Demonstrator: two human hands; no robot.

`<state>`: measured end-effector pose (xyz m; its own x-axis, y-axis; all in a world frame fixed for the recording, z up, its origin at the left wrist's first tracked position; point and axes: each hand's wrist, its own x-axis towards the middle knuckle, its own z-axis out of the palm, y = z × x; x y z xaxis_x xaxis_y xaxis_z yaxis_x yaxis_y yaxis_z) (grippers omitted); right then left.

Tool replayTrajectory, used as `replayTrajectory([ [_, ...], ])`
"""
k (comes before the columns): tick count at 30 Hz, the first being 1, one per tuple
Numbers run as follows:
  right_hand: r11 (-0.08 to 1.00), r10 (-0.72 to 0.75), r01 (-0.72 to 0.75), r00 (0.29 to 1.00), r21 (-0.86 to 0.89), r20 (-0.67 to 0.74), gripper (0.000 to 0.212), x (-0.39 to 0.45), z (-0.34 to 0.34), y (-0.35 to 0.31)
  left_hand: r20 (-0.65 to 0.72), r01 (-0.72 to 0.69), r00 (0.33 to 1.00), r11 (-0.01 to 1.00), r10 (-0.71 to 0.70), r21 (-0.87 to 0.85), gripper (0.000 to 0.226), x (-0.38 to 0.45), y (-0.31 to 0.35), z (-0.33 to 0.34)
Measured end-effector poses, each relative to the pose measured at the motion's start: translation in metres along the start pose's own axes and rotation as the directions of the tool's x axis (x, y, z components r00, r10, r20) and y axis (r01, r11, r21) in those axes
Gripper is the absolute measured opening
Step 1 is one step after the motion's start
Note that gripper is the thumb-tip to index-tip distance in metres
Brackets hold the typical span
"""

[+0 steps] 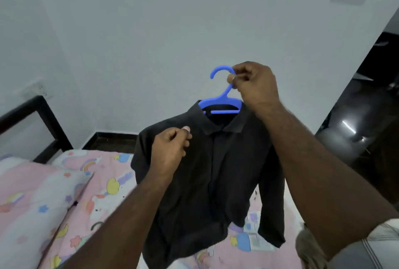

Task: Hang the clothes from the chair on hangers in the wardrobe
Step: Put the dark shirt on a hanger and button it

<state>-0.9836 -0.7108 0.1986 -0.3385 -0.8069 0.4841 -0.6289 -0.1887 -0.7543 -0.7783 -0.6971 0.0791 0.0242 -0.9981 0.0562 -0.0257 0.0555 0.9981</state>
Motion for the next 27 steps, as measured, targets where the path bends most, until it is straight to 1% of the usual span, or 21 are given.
replayTrajectory([
  [1,1.0,-0.022,0.023,0.999,0.015,-0.024,0.009,0.002,-0.007,-0.009,-0.004,-0.02,1.0,1.0,0.02,-0.003,0.027,-0.002,0.013,-0.003],
  [2,0.998,-0.055,0.055,0.998,0.0,0.003,0.008,0.003,-0.013,-0.016,-0.008,-0.041,0.999,0.999,0.041,-0.015,0.026,-0.005,0.025,-0.005],
  [4,0.993,-0.094,0.101,0.989,-0.06,0.112,0.005,0.002,-0.021,-0.029,-0.023,-0.08,0.997,0.996,0.079,-0.043,0.022,-0.011,0.05,-0.006],
  [5,0.992,-0.104,0.111,0.988,-0.06,0.114,0.004,0.002,-0.025,-0.033,-0.034,-0.095,0.995,0.994,0.093,-0.049,0.02,-0.014,0.063,-0.006],
  [7,0.994,-0.112,0.112,0.993,0.014,0.036,0.006,0.001,-0.039,-0.041,-0.052,-0.146,0.988,0.988,0.143,-0.046,0.015,-0.021,0.083,-0.004],
  [8,0.993,-0.112,0.11,0.993,0.052,0.024,0.007,0.001,-0.046,-0.045,-0.063,-0.188,0.98,0.982,0.186,-0.02,0.013,-0.023,0.091,-0.003],
  [9,0.991,-0.122,0.12,0.991,0.061,0.045,0.007,-0.001,-0.053,-0.049,-0.077,-0.23,0.97,0.973,0.232,0.026,0.01,-0.026,0.097,-0.003],
  [11,0.987,-0.156,0.153,0.985,0.048,0.077,0.006,-0.004,-0.065,-0.058,-0.103,-0.294,0.945,0.944,0.31,0.148,0.01,-0.03,0.103,-0.007],
  [12,0.984,-0.169,0.166,0.984,0.072,0.048,0.006,-0.005,-0.072,-0.062,-0.109,-0.314,0.933,0.923,0.344,0.222,0.012,-0.032,0.105,-0.011],
  [14,0.974,-0.174,0.175,0.985,0.145,-0.02,0.005,-0.005,-0.086,-0.068,-0.069,-0.358,0.907,0.846,0.416,0.397,0.017,-0.037,0.109,-0.016],
  [16,0.97,-0.182,0.177,0.983,0.167,0.011,0.006,-0.009,-0.095,-0.073,0.017,-0.406,0.872,0.703,0.489,0.584,0.021,-0.041,0.112,-0.017],
  [17,0.969,-0.186,0.177,0.982,0.172,0.039,0.006,-0.012,-0.098,-0.075,0.043,-0.404,0.859,0.624,0.51,0.669,0.024,-0.044,0.113,-0.017],
  [19,0.96,-0.191,0.173,0.98,0.221,0.063,0.006,-0.019,-0.103,-0.08,0.046,-0.354,0.858,0.524,0.512,0.775,0.028,-0.051,0.118,-0.015],
  [21,0.942,-0.189,0.163,0.98,0.292,0.065,0.006,-0.023,-0.108,-0.084,0.053,-0.338,0.852,0.469,0.521,0.816,0.027,-0.056,0.124,-0.014],
  [23,0.928,-0.201,0.164,0.977,0.335,0.077,0.006,-0.026,-0.113,-0.086,0.082,-0.361,0.851,0.465,0.518,0.808,0.022,-0.064,0.13,-0.014],
  [25,0.913,-0.229,0.174,0.967,0.368,0.108,0.01,-0.028,-0.117,-0.085,0.095,-0.391,0.856,0.516,0.508,0.762,0.017,-0.071,0.136,-0.017],
  [27,0.899,-0.262,0.192,0.956,0.393,0.134,0.018,-0.028,-0.122,-0.074,0.076,-0.394,0.846,0.523,0.527,0.756,0.015,-0.077,0.14,-0.023],
])
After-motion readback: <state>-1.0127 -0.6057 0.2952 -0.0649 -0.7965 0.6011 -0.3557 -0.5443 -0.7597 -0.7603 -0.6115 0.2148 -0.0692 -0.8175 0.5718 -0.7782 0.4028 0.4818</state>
